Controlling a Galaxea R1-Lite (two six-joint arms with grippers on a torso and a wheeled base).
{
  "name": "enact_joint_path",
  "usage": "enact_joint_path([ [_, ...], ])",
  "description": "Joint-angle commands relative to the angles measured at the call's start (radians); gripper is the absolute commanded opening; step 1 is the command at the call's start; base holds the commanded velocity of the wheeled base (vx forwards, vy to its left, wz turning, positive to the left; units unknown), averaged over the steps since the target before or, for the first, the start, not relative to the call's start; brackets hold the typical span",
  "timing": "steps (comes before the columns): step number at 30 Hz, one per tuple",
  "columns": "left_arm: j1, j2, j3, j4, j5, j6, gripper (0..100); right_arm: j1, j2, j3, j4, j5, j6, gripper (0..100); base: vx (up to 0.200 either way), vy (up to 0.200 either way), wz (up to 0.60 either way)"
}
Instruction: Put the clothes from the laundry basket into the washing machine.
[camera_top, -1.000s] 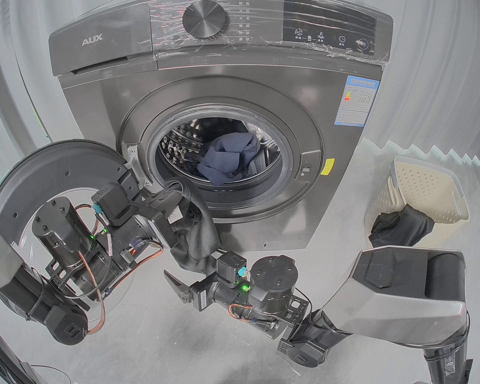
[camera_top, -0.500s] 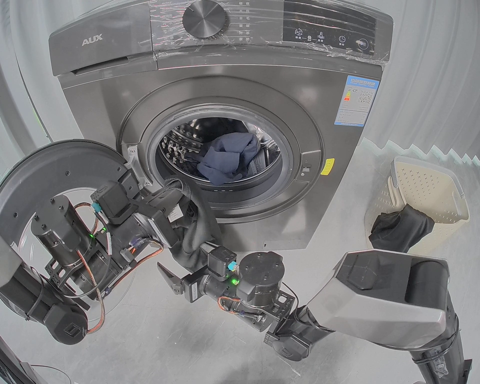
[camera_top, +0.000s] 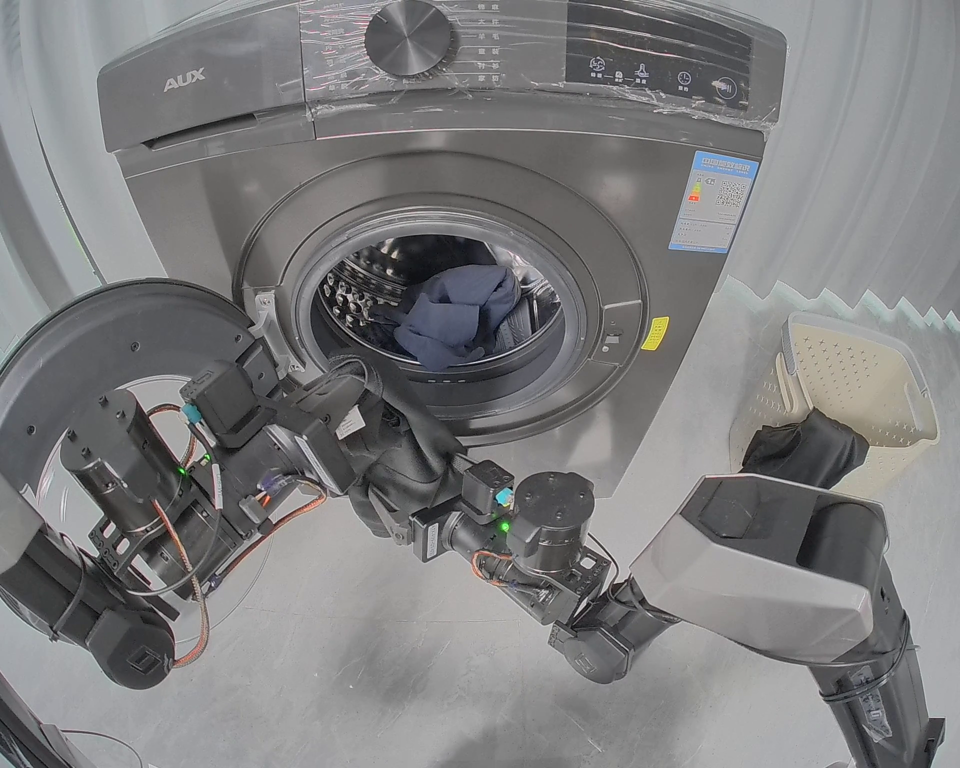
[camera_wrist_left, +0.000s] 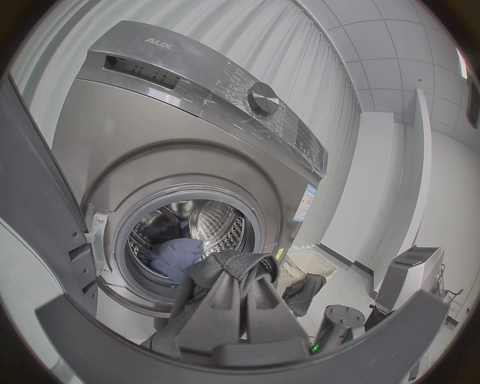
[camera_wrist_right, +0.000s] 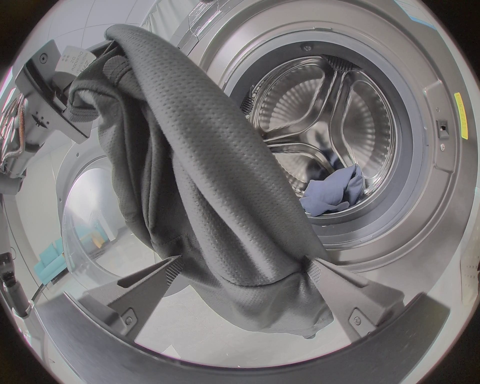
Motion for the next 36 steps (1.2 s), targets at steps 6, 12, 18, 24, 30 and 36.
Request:
enact_joint_path([
  [6, 0.01, 0.008, -0.017, 0.0, 0.002, -0.002, 0, -0.017, -0.114, 0.193, -0.018, 0.012, -0.006, 100, 0.0, 0.0, 0.0],
  [12, 0.01, 0.008, -0.017, 0.0, 0.015, -0.002, 0, 0.059, -0.262, 0.432, -0.03, 0.047, -0.006, 100, 0.0, 0.0, 0.0],
  [18, 0.01, 0.009, -0.017, 0.0, 0.017, -0.002, 0, 0.186, -0.297, 0.564, -0.068, 0.066, 0.013, 100, 0.0, 0.0, 0.0],
  [24, 0.01, 0.009, -0.017, 0.0, 0.017, -0.002, 0, 0.253, -0.257, 0.475, -0.071, 0.058, 0.04, 100, 0.0, 0.0, 0.0],
  [30, 0.008, 0.008, -0.017, 0.0, 0.015, -0.002, 0, 0.24, -0.131, 0.237, -0.05, 0.055, 0.039, 100, 0.0, 0.0, 0.0],
  [36, 0.008, 0.002, -0.017, 0.001, 0.015, -0.002, 0, 0.155, 0.002, 0.018, 0.008, 0.055, 0.034, 100, 0.0, 0.0, 0.0],
])
